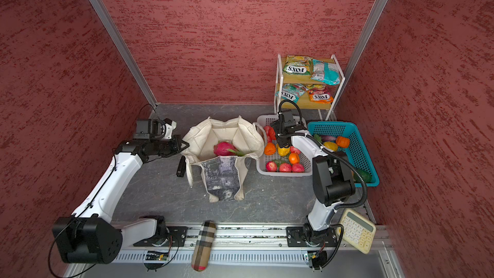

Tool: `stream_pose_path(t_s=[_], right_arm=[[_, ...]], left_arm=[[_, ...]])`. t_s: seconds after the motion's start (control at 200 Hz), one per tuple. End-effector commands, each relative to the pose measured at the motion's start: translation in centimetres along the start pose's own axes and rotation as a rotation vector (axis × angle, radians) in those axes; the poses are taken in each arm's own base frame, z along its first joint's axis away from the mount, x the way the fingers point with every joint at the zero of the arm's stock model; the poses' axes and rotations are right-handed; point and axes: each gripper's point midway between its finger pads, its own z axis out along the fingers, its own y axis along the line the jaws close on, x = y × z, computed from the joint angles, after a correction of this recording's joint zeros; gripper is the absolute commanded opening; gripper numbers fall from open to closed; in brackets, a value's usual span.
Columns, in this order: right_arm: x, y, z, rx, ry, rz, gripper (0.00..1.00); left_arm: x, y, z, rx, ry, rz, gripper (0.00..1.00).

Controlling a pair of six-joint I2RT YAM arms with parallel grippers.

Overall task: Place the food into the grocery bag and tie it
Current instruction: 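Move the right gripper back over the white basket to the red tomato, then grasp the red tomato in the white basket with the right gripper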

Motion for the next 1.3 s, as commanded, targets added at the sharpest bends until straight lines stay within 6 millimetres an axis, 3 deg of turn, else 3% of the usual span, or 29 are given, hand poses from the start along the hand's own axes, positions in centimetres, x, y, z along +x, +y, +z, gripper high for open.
stream_pose_path(t_s=[0.0, 0.225, 0.481, 0.646, 0.737, 0.847, 0.932, 1.127, 1.167, 1.293], right_arm=[[-0.6, 1.7, 0.5, -0.039, -0.029, 0.060, 0.90], [-0.5, 1.3, 2.4, -0.017, -0.024, 0.095, 0.88], [-2.0, 0.6, 2.1, 0.000, -0.109, 0.116, 0.79], [-2.7, 0.8, 1.8, -0.020, -0.110, 0.106, 0.62], [-2.4, 1.9, 0.6, -0.065, -0.084, 0.070, 0.57], [-1.0, 4.7, -2.3, -0.158, -0.003, -0.049, 0.59], [0.4, 7.0, -6.0, -0.236, 0.062, -0.199, 0.60], [1.5, 8.6, -14.8, -0.304, 0.064, -0.470, 0.60], [1.8, 9.1, -17.4, -0.348, 0.053, -0.517, 0.59], [4.0, 10.2, -21.8, -0.433, 0.075, -0.662, 0.57]], left_arm=[[-0.4, -0.4, -0.3, 0.008, -0.034, 0.029, 0.00], [-0.4, -0.3, -0.3, 0.004, -0.036, 0.028, 0.00], [-0.4, -0.1, -0.4, -0.004, -0.038, 0.029, 0.00], [-0.3, -0.1, -0.4, -0.006, -0.037, 0.030, 0.00], [-0.4, 0.0, -0.4, -0.011, -0.039, 0.029, 0.00], [-0.4, 0.0, -0.4, -0.014, -0.039, 0.029, 0.00], [-0.4, 0.0, -0.4, -0.008, -0.037, 0.028, 0.00], [-0.4, -0.2, -0.4, 0.002, -0.039, 0.027, 0.00], [-0.4, -0.3, -0.4, 0.003, -0.038, 0.027, 0.00], [-0.4, -0.1, -0.5, -0.007, -0.043, 0.028, 0.00]])
